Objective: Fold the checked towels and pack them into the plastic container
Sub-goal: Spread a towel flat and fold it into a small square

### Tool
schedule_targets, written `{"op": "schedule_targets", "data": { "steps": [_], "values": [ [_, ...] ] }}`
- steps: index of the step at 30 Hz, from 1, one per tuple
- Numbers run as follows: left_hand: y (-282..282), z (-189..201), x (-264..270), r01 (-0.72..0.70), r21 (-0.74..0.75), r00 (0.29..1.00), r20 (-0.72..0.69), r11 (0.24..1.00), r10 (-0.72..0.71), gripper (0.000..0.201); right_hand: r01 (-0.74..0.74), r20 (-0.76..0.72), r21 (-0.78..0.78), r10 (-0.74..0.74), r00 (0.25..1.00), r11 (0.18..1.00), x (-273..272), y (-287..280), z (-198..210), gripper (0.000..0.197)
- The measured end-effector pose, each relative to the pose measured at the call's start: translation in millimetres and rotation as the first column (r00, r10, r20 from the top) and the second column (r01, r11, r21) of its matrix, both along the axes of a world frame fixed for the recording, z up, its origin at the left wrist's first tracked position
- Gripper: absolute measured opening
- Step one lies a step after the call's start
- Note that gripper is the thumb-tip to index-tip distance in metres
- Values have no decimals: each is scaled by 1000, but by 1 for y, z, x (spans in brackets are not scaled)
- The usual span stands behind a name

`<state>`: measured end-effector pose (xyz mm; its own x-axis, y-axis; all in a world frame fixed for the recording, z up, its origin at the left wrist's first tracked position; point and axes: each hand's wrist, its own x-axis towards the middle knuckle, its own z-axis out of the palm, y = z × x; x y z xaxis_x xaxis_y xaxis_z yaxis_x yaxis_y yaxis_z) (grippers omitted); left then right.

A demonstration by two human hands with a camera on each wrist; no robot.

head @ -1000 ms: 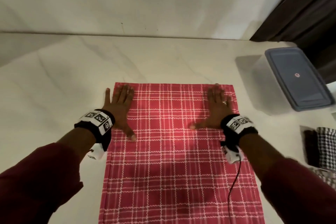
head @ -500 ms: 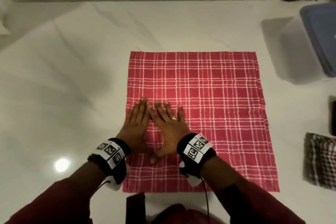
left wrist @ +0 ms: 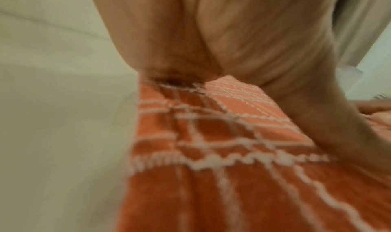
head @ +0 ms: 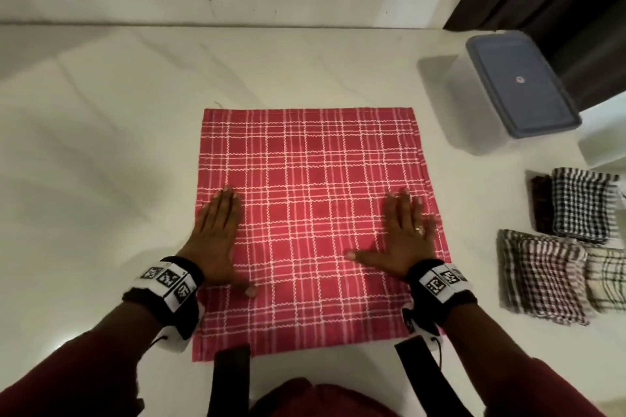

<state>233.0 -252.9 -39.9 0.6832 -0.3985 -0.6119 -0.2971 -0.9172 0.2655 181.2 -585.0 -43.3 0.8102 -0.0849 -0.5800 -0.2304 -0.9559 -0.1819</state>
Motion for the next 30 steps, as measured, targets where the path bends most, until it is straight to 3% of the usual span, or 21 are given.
{"op": "schedule_targets", "data": {
  "steps": [3, 7, 10, 15, 17, 22, 25, 28, 30],
  "values": [
    [-4, 18, -35, -3, -36, 1000, 11, 999, 3, 153, -192, 82, 99, 184, 979, 976, -18, 57, 14, 137],
    [0, 14, -109, 34, -96, 994, -100, 995, -44, 129, -502, 102, 190, 492, 865, 843, -62, 147, 13, 139],
    [20, -5, -131, -24, -71, 989, -145, 997, 13, 129, -566, 84, 187, 561, 824, 803, -89, 187, 0, 139],
    [20, -24, -134, -117, -110, 987, -124, 987, 103, 146, -465, 50, 145, 463, 885, 873, -112, 184, -14, 143],
    [17, -26, -133, -170, -112, 977, -149, 979, 153, 156, -367, 48, 100, 364, 930, 925, -120, 168, -17, 140],
    [15, -22, -137, -183, -152, 979, -121, 971, 165, 158, -92, 49, -13, 93, 994, 996, -142, 104, -23, 120],
    [16, -24, -139, -174, -133, 982, -94, 976, 162, 159, 147, 80, -30, -144, 986, 989, -145, 61, -27, 112],
    [13, -21, -138, -175, -86, 980, -108, 981, 165, 162, 333, 112, -41, -327, 938, 942, -152, 25, -26, 119],
    [10, -20, -140, -208, -72, 977, -65, 976, 204, 162, 369, 143, -43, -360, 922, 928, -157, 19, -24, 126]
  ]
}}
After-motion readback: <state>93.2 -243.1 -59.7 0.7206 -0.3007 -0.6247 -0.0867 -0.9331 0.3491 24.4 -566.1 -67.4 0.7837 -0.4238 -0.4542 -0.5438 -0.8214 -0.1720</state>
